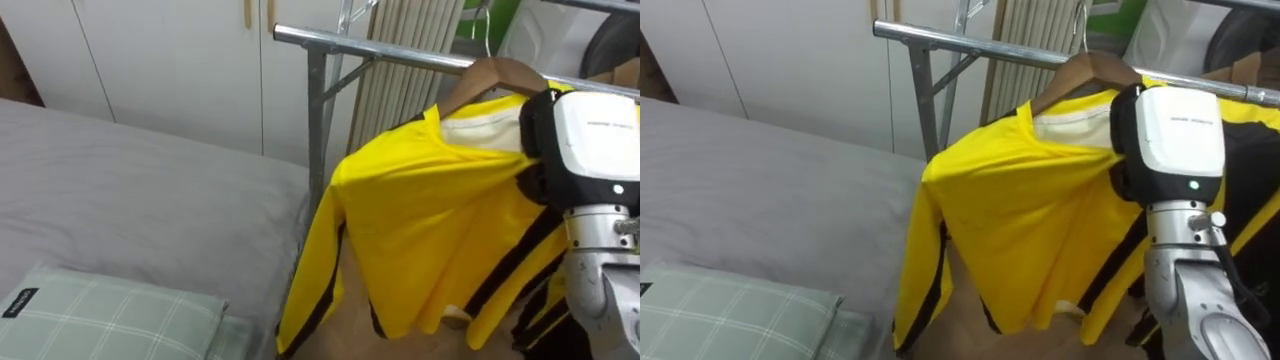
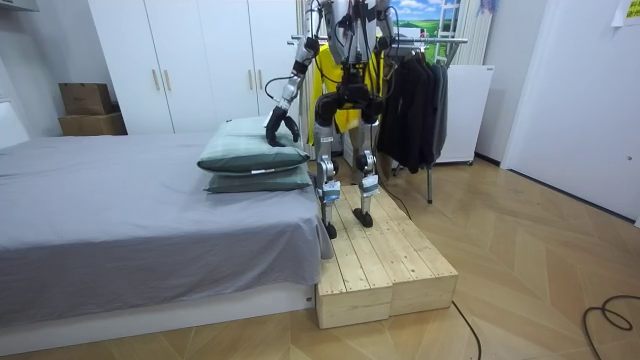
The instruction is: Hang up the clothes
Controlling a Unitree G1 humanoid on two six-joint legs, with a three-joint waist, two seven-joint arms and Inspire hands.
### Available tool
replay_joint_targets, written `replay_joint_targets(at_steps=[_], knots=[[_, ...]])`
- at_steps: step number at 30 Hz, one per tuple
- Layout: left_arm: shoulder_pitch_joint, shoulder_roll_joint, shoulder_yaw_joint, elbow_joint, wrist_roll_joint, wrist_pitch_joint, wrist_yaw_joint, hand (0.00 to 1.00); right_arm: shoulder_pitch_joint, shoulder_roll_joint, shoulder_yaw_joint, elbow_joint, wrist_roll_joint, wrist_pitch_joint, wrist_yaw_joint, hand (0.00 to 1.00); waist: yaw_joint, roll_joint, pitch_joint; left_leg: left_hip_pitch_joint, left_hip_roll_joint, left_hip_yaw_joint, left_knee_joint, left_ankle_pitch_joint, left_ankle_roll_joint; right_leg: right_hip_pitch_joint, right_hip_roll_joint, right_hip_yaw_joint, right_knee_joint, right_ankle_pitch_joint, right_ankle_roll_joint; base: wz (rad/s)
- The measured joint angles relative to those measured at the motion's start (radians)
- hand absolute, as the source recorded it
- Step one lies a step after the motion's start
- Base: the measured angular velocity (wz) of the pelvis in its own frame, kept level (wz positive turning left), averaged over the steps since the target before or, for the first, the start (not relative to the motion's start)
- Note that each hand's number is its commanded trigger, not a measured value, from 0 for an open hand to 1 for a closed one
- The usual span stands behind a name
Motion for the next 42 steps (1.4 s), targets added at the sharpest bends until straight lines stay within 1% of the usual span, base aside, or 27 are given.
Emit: replay_joint_targets(at_steps=[5,7,12,14,18,23,28,33,42], knots=[[0.0,-0.005,0.001,0.0,0.034,0.0,0.0,0.0,0.034,0.006,0.0,0.0,0.001,0.0,0.005,1.0,-0.002,0.002,0.0013,0.002,0.001,0.005,-0.001,0.0,0.0,-0.001,0.001,0.004,-0.004,0.0,0.0,-0.02],[0.0,-0.005,0.001,0.0,0.035,0.0,0.0,0.0,0.048,0.022,-0.001,0.001,0.0,0.004,0.004,1.0,-0.002,0.003,0.0015,0.003,0.001,0.005,-0.001,0.0,0.0,0.0,0.002,0.005,-0.004,0.0,0.0,0.0],[0.0,-0.007,0.0,0.0,0.035,0.0,-0.001,0.0,0.103,0.092,0.0,0.048,0.001,0.003,0.006,1.0,0.0,0.004,0.002,0.005,0.001,0.006,-0.004,0.0,0.0,0.0,0.001,0.006,-0.004,0.0,0.0,0.0],[0.002,-0.013,0.001,0.001,0.035,0.0,0.0,0.0,0.12,0.106,0.0,0.054,-0.003,0.002,0.008,1.0,0.001,0.006,0.0027,0.005,0.0,0.011,-0.007,0.0,0.0,-0.002,0.001,0.008,-0.003,0.0,0.0,-0.03],[0.01,-0.025,0.003,0.002,0.035,0.0,-0.001,0.0,0.136,0.108,-0.002,0.053,-0.017,-0.001,0.008,1.0,0.001,0.017,0.0007,0.012,0.001,0.02,-0.016,0.0,0.0,0.0,0.003,0.013,-0.001,0.0,0.0,-0.07],[0.01,-0.027,0.002,0.002,0.034,0.0,-0.003,0.0,0.136,0.116,0.0,0.047,-0.029,-0.001,0.012,1.0,0.002,0.022,0.0013,0.013,0.001,0.022,-0.017,0.0,0.0,-0.001,0.003,0.014,-0.002,-0.001,-0.001,-0.01],[0.01,-0.029,0.002,0.002,0.035,0.0,-0.004,0.0,0.135,0.118,0.001,0.037,-0.03,0.0,0.036,1.0,0.004,0.024,0.0009,0.015,0.001,0.024,-0.017,0.0,0.0,0.0,0.003,0.014,-0.001,-0.001,0.0,0.0],[0.01,-0.036,0.002,0.001,0.036,0.0,-0.003,0.0,0.135,0.118,0.005,0.034,-0.035,0.0,0.053,1.0,0.005,0.033,-0.0007,0.016,0.001,0.025,-0.017,0.0,0.0,-0.001,0.003,0.015,0.0,-0.001,0.0,0.0],[0.01,-0.036,0.002,0.001,0.036,0.0,-0.003,0.0,0.133,0.119,0.007,0.033,-0.035,0.0,0.079,1.0,0.005,0.033,-0.0011,0.016,0.001,0.025,-0.017,0.0,0.0,0.0,0.003,0.015,0.0,-0.001,0.0,0.0]])
